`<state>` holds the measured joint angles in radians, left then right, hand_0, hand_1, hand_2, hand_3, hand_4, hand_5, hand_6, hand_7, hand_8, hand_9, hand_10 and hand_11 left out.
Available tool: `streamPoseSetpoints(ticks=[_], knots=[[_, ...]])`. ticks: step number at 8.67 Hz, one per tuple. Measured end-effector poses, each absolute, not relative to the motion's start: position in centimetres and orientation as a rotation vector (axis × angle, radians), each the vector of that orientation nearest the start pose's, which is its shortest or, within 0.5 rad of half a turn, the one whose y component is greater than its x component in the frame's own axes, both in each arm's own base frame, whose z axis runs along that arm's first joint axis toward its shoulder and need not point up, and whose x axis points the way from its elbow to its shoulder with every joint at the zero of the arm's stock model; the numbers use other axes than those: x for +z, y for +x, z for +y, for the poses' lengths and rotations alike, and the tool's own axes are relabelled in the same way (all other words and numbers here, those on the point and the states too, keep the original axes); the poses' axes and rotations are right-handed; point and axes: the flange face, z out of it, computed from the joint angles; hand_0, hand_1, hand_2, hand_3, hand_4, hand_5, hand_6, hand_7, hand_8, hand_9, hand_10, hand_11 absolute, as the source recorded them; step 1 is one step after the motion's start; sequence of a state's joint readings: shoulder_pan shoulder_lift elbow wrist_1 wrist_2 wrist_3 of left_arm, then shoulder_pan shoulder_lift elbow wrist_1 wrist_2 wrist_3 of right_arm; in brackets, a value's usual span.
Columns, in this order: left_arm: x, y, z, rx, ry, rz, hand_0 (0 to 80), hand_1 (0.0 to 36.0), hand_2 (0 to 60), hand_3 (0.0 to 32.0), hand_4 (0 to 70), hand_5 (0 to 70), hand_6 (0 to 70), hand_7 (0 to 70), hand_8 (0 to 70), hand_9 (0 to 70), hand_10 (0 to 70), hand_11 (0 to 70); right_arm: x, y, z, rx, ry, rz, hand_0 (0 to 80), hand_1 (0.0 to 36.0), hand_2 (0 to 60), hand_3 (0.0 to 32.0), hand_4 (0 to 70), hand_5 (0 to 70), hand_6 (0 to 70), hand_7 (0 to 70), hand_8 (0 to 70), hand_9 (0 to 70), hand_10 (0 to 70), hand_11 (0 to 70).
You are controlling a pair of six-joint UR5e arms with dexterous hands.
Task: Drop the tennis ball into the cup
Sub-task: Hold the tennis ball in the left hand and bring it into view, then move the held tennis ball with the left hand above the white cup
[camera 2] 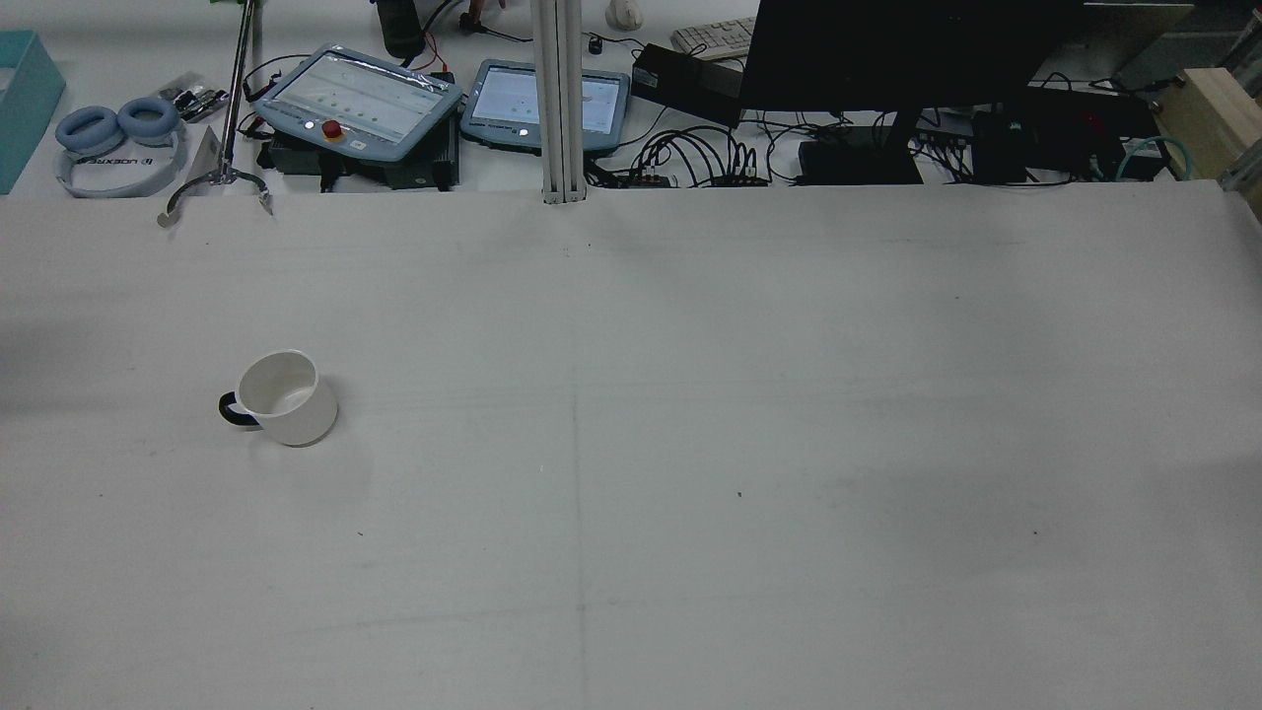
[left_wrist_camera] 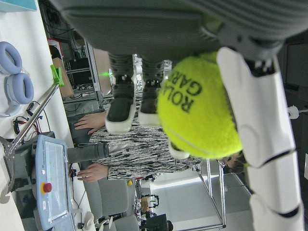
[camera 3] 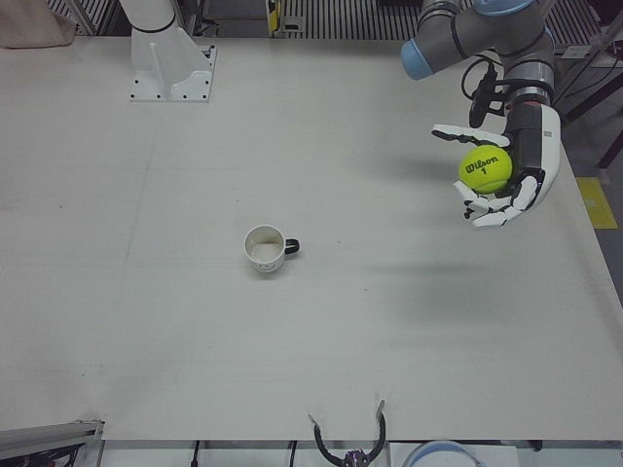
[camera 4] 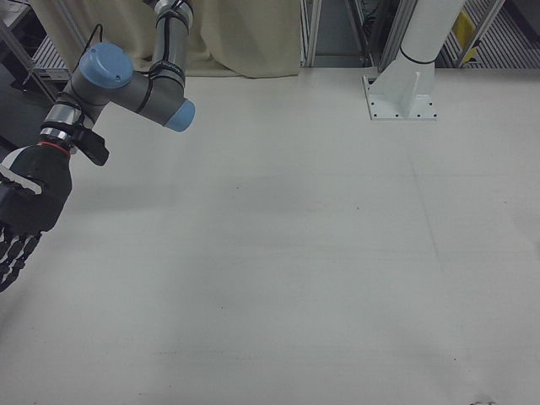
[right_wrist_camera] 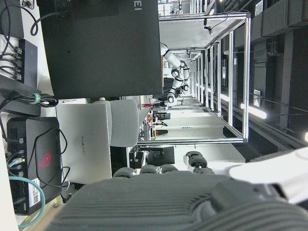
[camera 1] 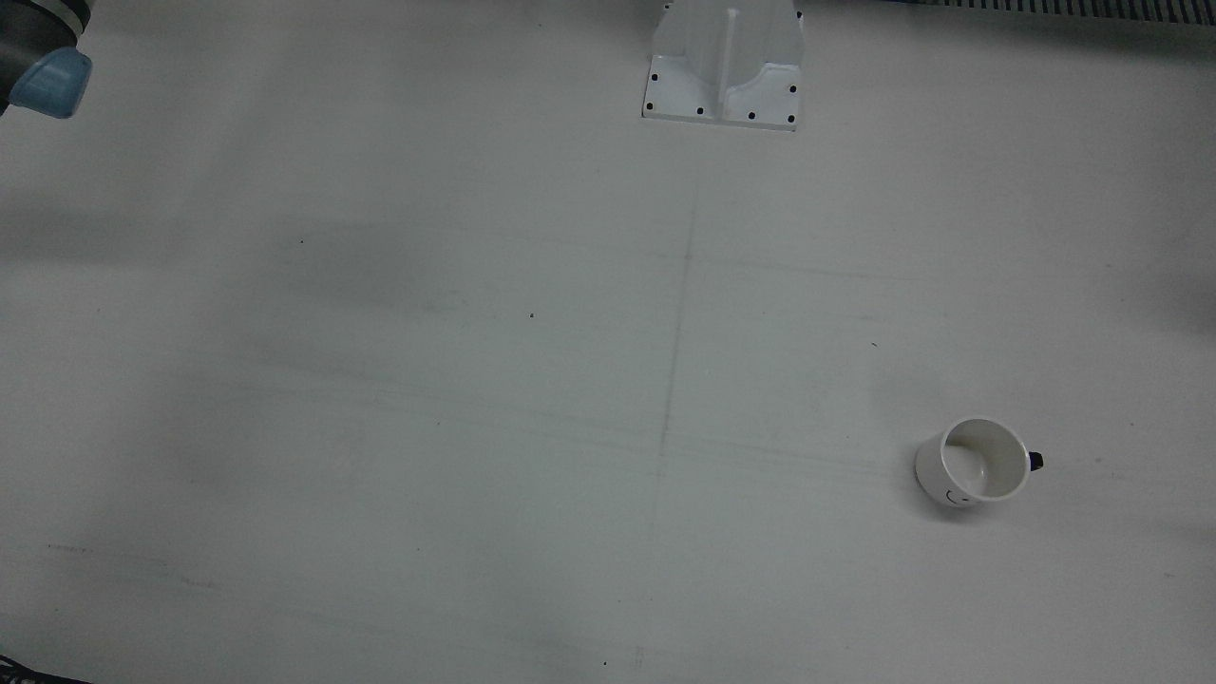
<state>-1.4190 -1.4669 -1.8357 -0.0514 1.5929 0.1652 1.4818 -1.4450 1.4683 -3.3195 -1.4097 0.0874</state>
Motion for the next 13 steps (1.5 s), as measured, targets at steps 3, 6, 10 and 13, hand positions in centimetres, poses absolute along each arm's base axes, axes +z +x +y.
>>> streamPoseSetpoints(ticks=[3,6,10,13], knots=[[59.6,-5.9,-47.6,-1.806,-0.007,2.302,54.8,12.8,9.0,0.0,22.9,24.9,70.0,70.0,51.9,67.4,43.6,62.3,68.9,10.2,-53.8,-2.303,-0.011,1.981,0.0,0.0,0.0,0.0,0.0,0.0,0.0,0.0,0.0,0.0,0.0,0.0],[57.4,-0.2,-48.3,-1.715,-0.130,2.283,53.7,11.8,9.8,0.0,24.7,24.5,70.0,70.0,51.8,67.6,43.7,62.3,68.8,10.2,-53.8,-2.303,-0.011,1.981,0.0,0.0,0.0,0.0,0.0,0.0,0.0,0.0,0.0,0.0,0.0,0.0],[52.6,13.3,-51.1,-1.575,-0.306,2.223,52.3,10.5,11.2,0.0,24.5,25.0,70.0,70.0,51.2,66.5,41.9,59.5,68.8,10.2,-53.8,-2.302,-0.011,1.982,0.0,0.0,0.0,0.0,0.0,0.0,0.0,0.0,0.0,0.0,0.0,0.0],[51.7,21.1,-50.1,-1.517,-0.348,2.178,51.4,9.5,10.6,0.0,23.7,23.2,70.0,70.0,49.9,64.7,40.2,57.0,68.8,10.2,-53.8,-2.303,-0.011,1.981,0.0,0.0,0.0,0.0,0.0,0.0,0.0,0.0,0.0,0.0,0.0,0.0]])
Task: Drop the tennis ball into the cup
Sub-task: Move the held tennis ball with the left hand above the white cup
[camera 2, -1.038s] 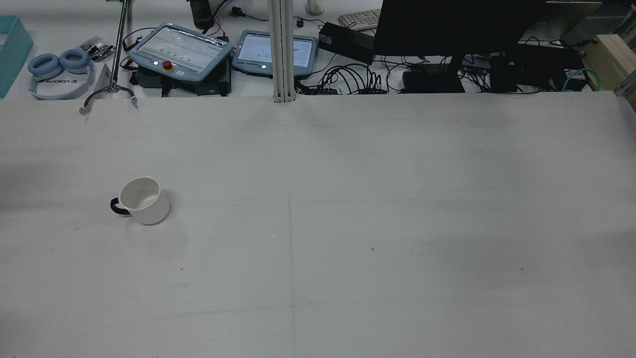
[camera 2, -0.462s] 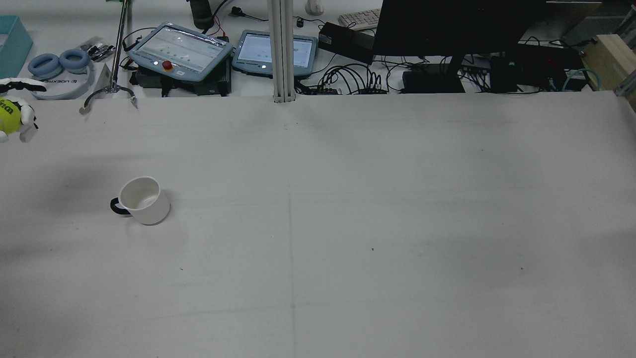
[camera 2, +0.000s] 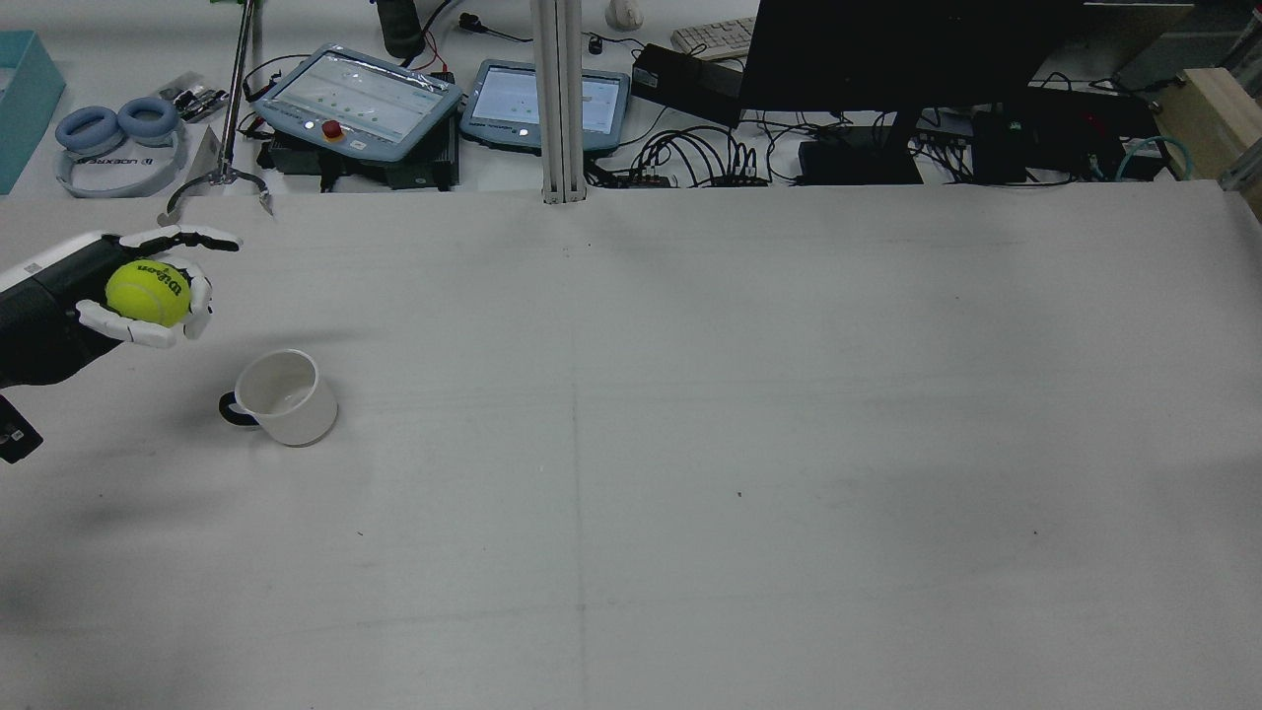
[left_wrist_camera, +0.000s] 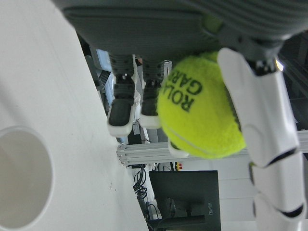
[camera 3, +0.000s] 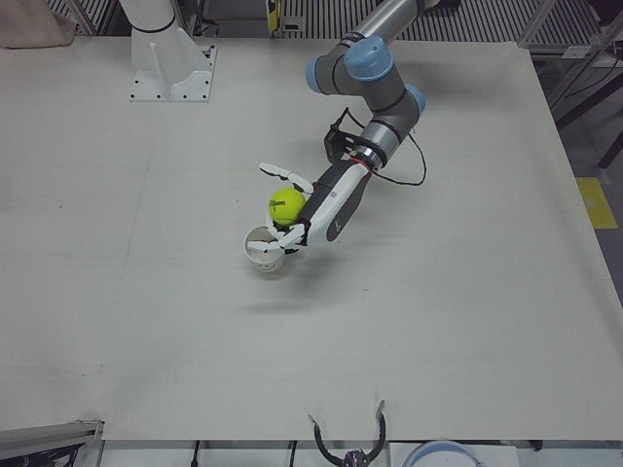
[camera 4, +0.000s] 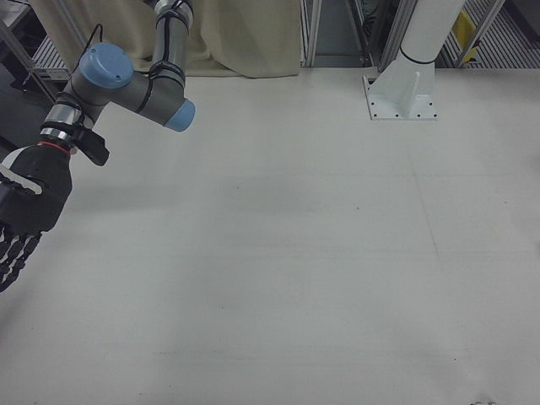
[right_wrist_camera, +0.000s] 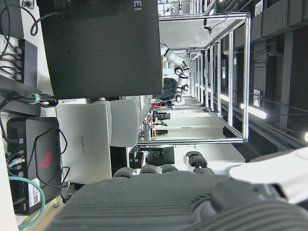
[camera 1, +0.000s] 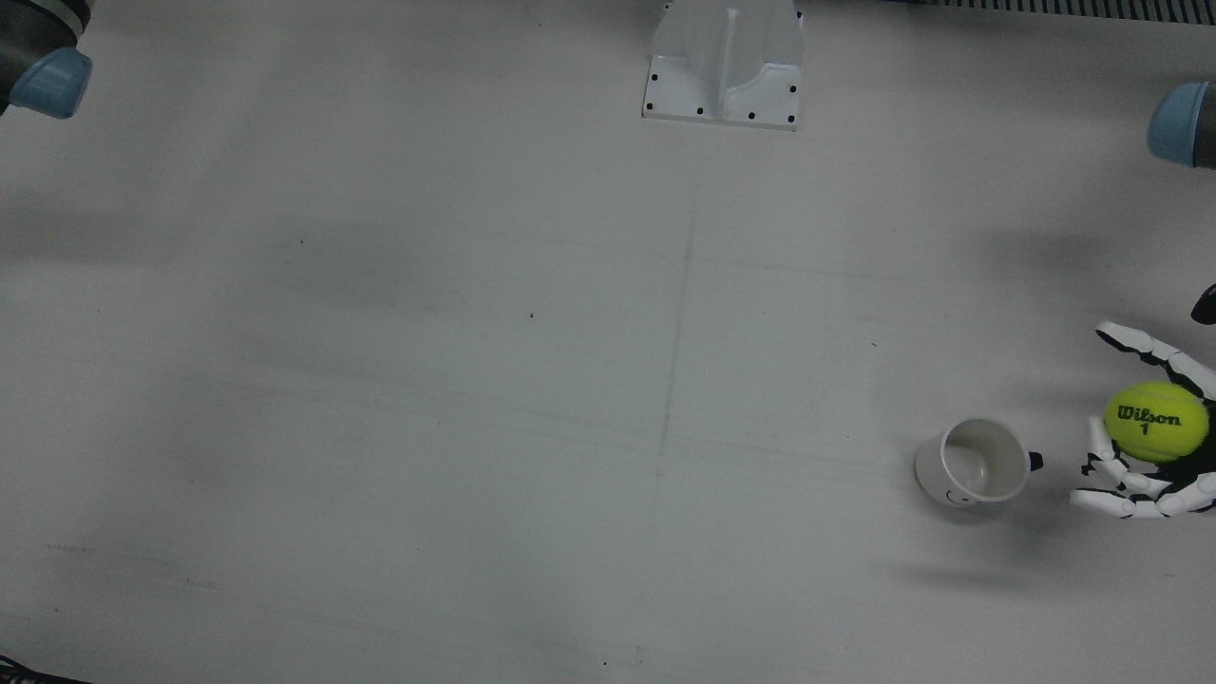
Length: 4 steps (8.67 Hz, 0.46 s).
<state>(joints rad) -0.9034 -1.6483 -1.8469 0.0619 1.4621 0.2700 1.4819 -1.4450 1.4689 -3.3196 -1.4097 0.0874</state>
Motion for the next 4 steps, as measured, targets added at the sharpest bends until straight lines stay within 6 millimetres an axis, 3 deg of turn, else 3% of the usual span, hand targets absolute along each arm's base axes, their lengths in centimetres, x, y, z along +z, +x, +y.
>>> streamPoseSetpoints(ticks=[1,2,3,4], knots=[[52.4,22.4,-50.0,-1.515,-0.356,2.166,50.2,10.4,12.8,0.0,23.1,20.9,70.0,70.0,46.0,58.6,34.2,49.3,68.8,10.2,-53.8,-2.303,-0.011,1.982,0.0,0.0,0.0,0.0,0.0,0.0,0.0,0.0,0.0,0.0,0.0,0.0],[53.0,23.3,-50.0,-1.510,-0.364,2.164,48.0,11.6,17.6,0.0,20.1,15.0,59.5,50.4,29.0,33.3,18.0,27.1,68.8,10.2,-53.8,-2.303,-0.011,1.982,0.0,0.0,0.0,0.0,0.0,0.0,0.0,0.0,0.0,0.0,0.0,0.0],[53.3,23.8,-50.1,-1.504,-0.370,2.164,47.2,12.1,18.4,0.0,19.3,11.4,42.0,27.4,17.6,17.7,10.1,15.6,68.8,10.2,-53.8,-2.303,-0.011,1.982,0.0,0.0,0.0,0.0,0.0,0.0,0.0,0.0,0.0,0.0,0.0,0.0],[53.5,24.6,-50.0,-1.496,-0.382,2.162,46.9,11.8,19.4,0.0,19.3,11.8,44.6,15.8,14.6,10.6,7.2,11.4,68.8,10.2,-53.8,-2.303,-0.011,1.982,0.0,0.0,0.0,0.0,0.0,0.0,0.0,0.0,0.0,0.0,0.0,0.0]])
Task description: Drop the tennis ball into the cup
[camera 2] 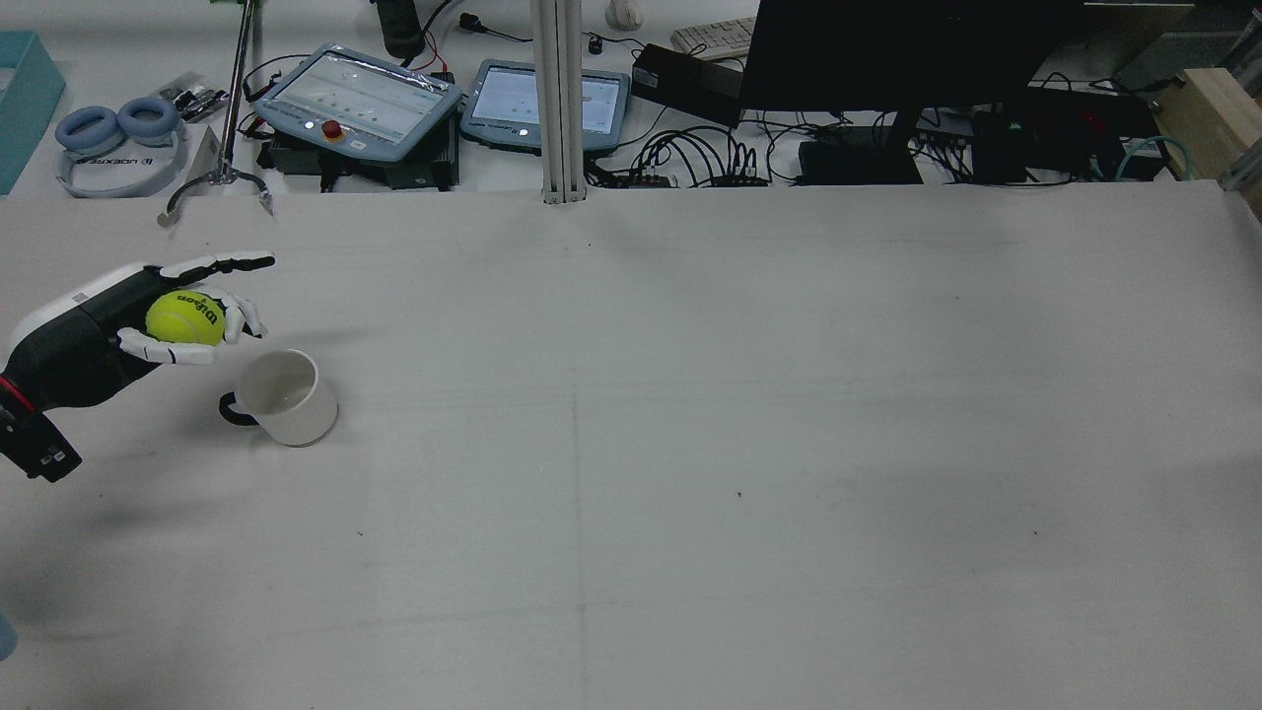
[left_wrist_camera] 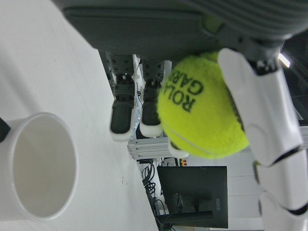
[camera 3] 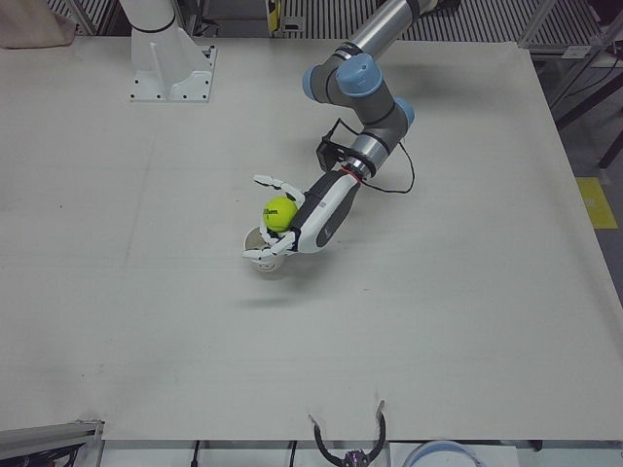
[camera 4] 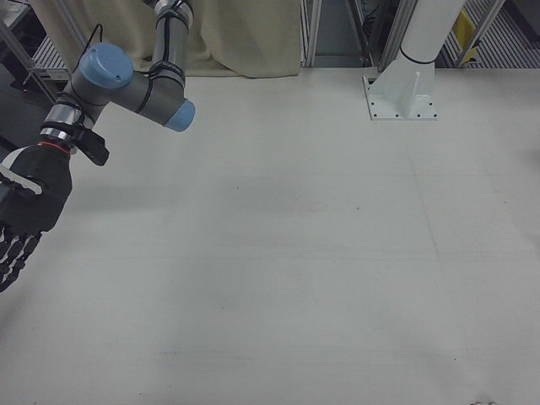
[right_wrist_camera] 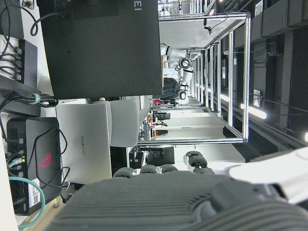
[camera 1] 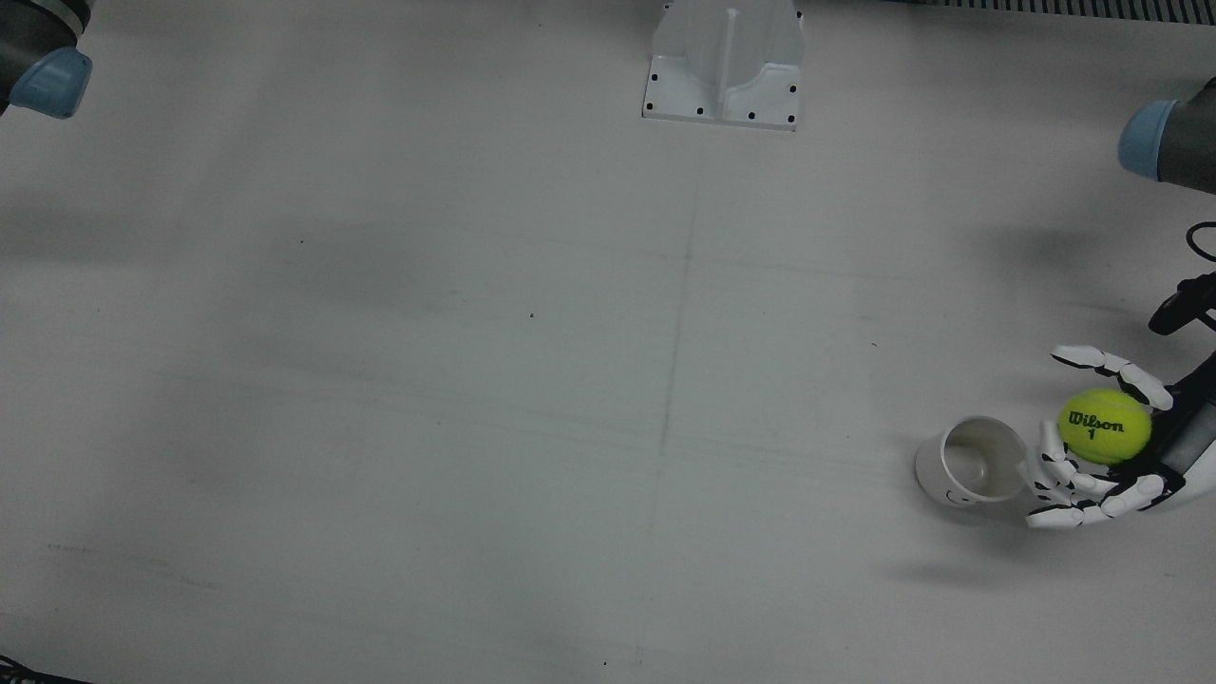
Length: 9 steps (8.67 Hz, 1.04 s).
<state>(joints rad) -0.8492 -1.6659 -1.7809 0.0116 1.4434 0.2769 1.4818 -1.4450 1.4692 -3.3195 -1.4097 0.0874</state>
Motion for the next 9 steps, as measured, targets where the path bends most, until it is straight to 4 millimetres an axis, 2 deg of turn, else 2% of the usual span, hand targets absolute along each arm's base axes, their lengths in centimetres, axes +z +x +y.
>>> streamPoseSetpoints(ticks=[1,2,5,6,7,8,9], knots=[[53.5,25.4,-50.2,-1.491,-0.394,2.158,46.6,11.1,19.7,0.0,18.8,11.8,46.4,11.4,13.8,8.1,6.2,9.9,68.8,10.2,-53.8,-2.303,-0.011,1.982,0.0,0.0,0.0,0.0,0.0,0.0,0.0,0.0,0.0,0.0,0.0,0.0],[53.4,26.3,-50.5,-1.485,-0.404,2.156,46.4,11.5,18.0,0.0,18.3,9.4,33.1,11.3,10.5,7.2,5.4,8.7,68.8,10.2,-53.8,-2.303,-0.011,1.982,0.0,0.0,0.0,0.0,0.0,0.0,0.0,0.0,0.0,0.0,0.0,0.0],[52.6,28.2,-51.9,-1.479,-0.420,2.149,46.1,10.8,18.4,0.0,17.6,9.9,36.6,8.0,10.6,5.6,4.8,7.8,68.8,10.2,-53.8,-2.302,-0.011,1.982,0.0,0.0,0.0,0.0,0.0,0.0,0.0,0.0,0.0,0.0,0.0,0.0],[52.6,28.3,-52.1,-1.480,-0.423,2.148,46.0,10.7,19.0,0.0,17.3,10.6,40.7,7.0,11.3,5.6,4.7,7.6,68.8,10.2,-53.8,-2.302,-0.011,1.982,0.0,0.0,0.0,0.0,0.0,0.0,0.0,0.0,0.0,0.0,0.0,0.0],[52.7,28.2,-52.2,-1.492,-0.438,2.148,46.1,11.9,15.8,0.0,16.7,6.9,20.2,10.4,7.2,5.9,4.3,7.2,68.8,10.2,-53.9,-2.302,-0.011,1.982,0.0,0.0,0.0,0.0,0.0,0.0,0.0,0.0,0.0,0.0,0.0,0.0],[53.0,27.0,-52.4,-1.524,-0.455,2.154,45.8,10.9,18.2,0.0,15.8,9.5,34.1,7.2,9.9,5.4,4.1,6.8,68.8,10.2,-53.9,-2.302,-0.011,1.982,0.0,0.0,0.0,0.0,0.0,0.0,0.0,0.0,0.0,0.0,0.0,0.0],[53.8,22.3,-53.3,-1.576,-0.407,2.188,45.7,10.9,17.0,0.0,14.1,8.8,29.8,7.0,9.1,5.6,4.4,7.3,68.8,10.2,-53.8,-2.302,-0.011,1.982,0.0,0.0,0.0,0.0,0.0,0.0,0.0,0.0,0.0,0.0,0.0,0.0]])
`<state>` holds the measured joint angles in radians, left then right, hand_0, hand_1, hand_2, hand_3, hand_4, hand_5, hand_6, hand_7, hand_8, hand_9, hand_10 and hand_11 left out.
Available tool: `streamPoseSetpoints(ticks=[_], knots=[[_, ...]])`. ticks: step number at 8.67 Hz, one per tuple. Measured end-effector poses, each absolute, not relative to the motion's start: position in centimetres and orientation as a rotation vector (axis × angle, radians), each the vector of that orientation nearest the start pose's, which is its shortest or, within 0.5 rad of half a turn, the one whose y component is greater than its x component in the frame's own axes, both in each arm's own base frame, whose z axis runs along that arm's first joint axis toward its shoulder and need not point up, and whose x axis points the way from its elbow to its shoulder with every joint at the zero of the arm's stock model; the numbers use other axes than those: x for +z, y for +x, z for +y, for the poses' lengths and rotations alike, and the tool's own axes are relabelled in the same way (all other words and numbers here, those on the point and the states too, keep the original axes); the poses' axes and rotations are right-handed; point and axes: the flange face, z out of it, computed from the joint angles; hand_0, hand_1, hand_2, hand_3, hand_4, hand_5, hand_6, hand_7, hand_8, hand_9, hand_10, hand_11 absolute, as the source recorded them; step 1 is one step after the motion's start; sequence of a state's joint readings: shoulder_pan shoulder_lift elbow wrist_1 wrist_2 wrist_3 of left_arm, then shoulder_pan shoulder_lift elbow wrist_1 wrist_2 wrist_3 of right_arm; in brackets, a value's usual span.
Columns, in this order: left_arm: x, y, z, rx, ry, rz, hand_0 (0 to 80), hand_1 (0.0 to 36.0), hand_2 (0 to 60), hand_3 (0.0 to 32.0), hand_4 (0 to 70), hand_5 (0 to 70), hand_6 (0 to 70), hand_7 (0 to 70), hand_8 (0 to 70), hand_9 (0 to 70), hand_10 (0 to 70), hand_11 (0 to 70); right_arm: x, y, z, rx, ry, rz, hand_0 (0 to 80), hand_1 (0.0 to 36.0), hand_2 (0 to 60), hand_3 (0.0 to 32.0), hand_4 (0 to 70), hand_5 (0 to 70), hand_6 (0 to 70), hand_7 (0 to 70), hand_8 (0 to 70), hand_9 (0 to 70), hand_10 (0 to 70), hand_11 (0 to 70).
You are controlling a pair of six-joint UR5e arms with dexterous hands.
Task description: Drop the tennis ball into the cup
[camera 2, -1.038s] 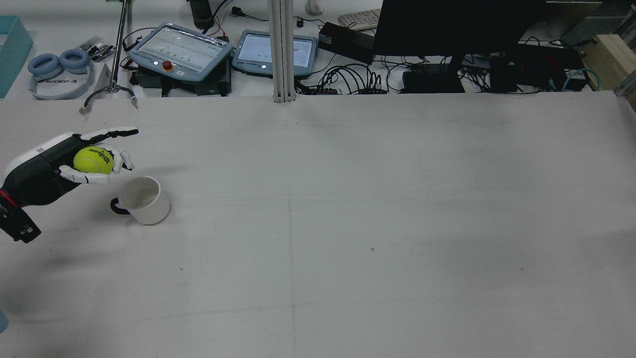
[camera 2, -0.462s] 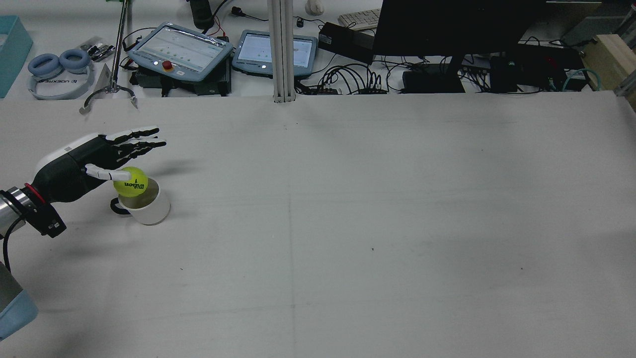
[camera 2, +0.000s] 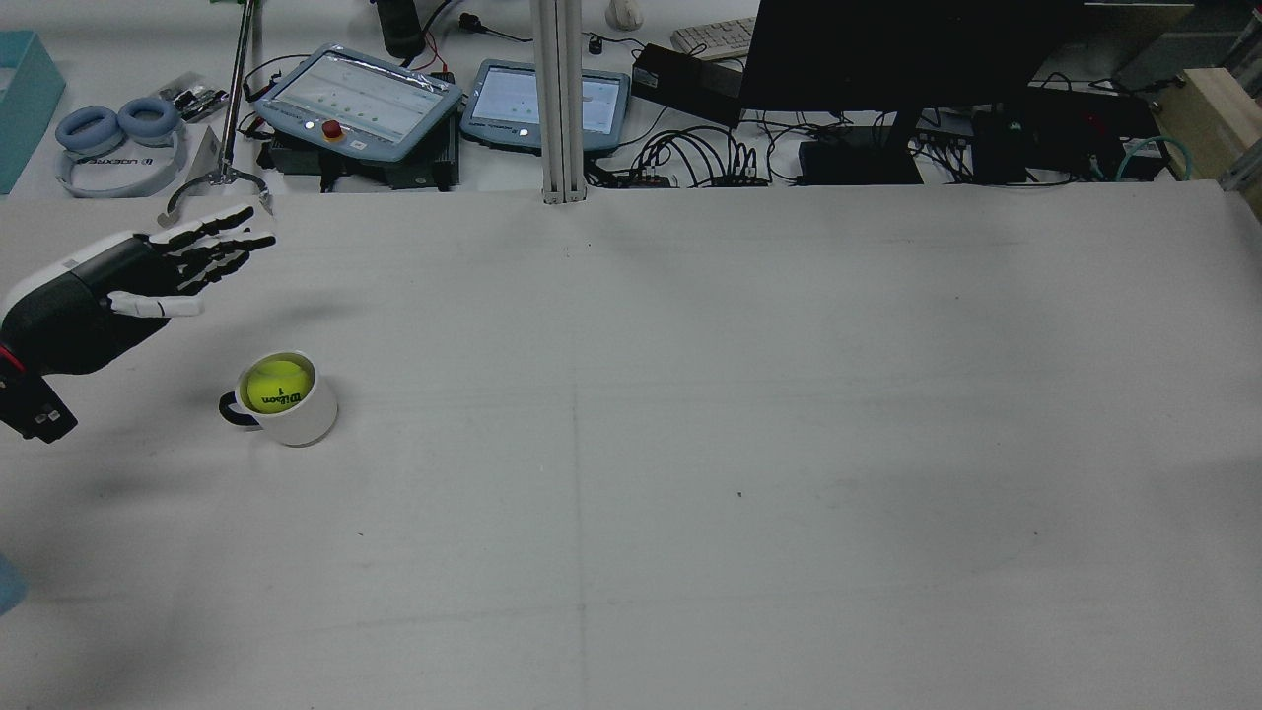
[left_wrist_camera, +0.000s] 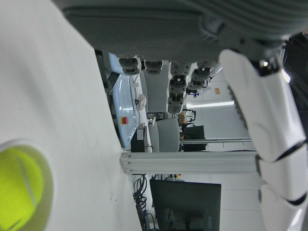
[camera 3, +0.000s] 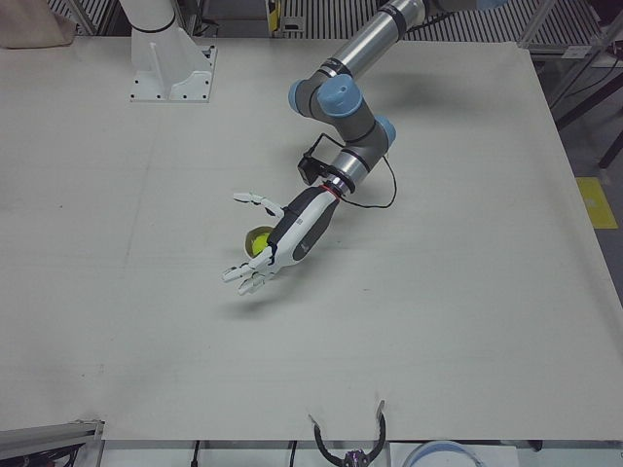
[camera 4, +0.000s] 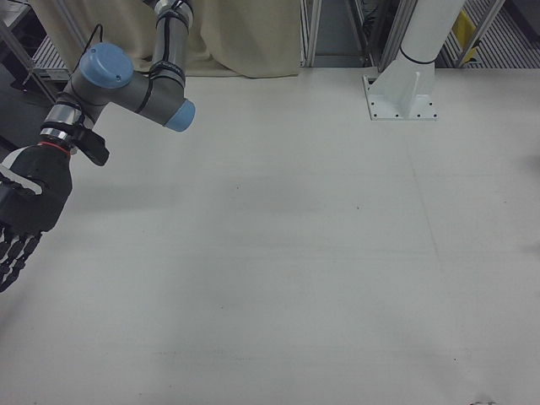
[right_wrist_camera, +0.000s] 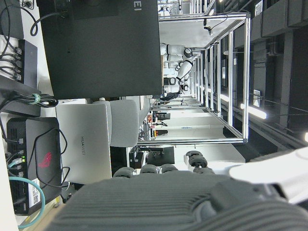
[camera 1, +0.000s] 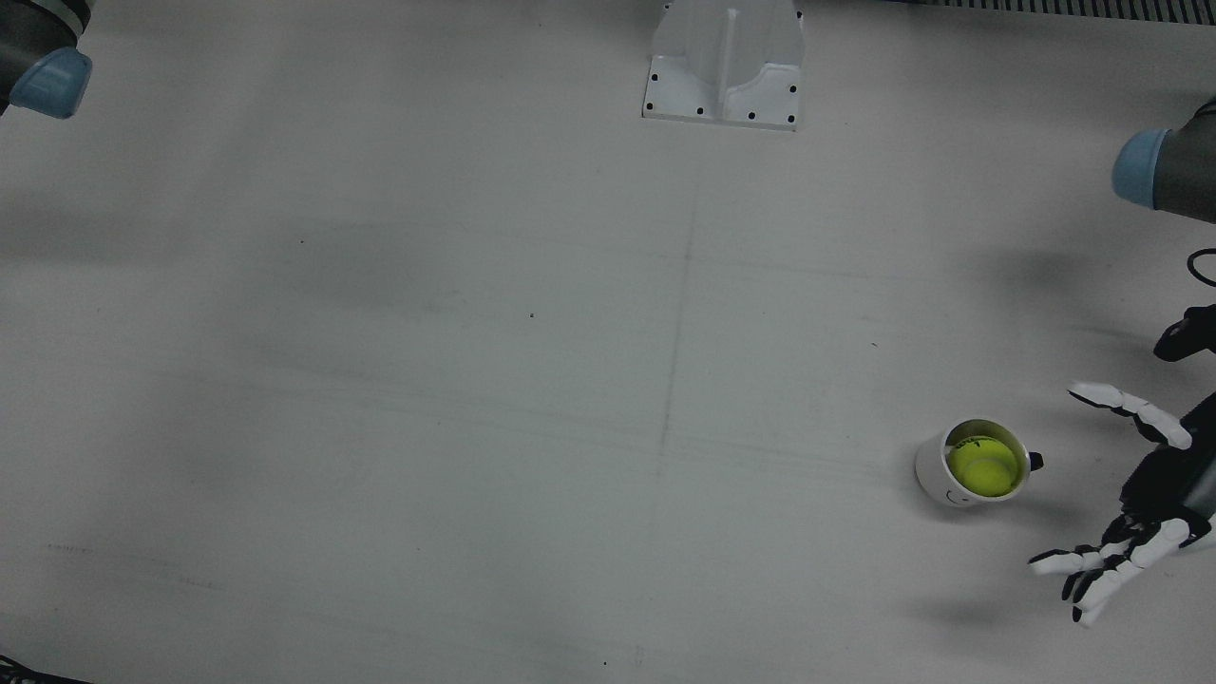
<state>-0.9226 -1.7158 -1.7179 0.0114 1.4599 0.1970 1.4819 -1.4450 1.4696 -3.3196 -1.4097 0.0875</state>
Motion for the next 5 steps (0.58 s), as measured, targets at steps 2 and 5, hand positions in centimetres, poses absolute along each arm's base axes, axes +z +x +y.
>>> streamPoseSetpoints(ticks=[2,5], knots=[[56.6,8.7,-53.9,-1.668,-0.195,2.271,45.2,9.7,13.7,0.0,17.8,7.3,25.1,11.1,8.5,6.5,5.7,8.9,68.8,10.2,-53.9,-2.302,-0.011,1.982,0.0,0.0,0.0,0.0,0.0,0.0,0.0,0.0,0.0,0.0,0.0,0.0],[59.9,-4.3,-51.1,-1.760,0.041,2.350,46.3,11.8,15.5,0.0,13.5,8.8,27.8,7.0,8.7,5.3,5.4,8.9,68.8,10.2,-53.9,-2.302,-0.011,1.982,0.0,0.0,0.0,0.0,0.0,0.0,0.0,0.0,0.0,0.0,0.0,0.0]])
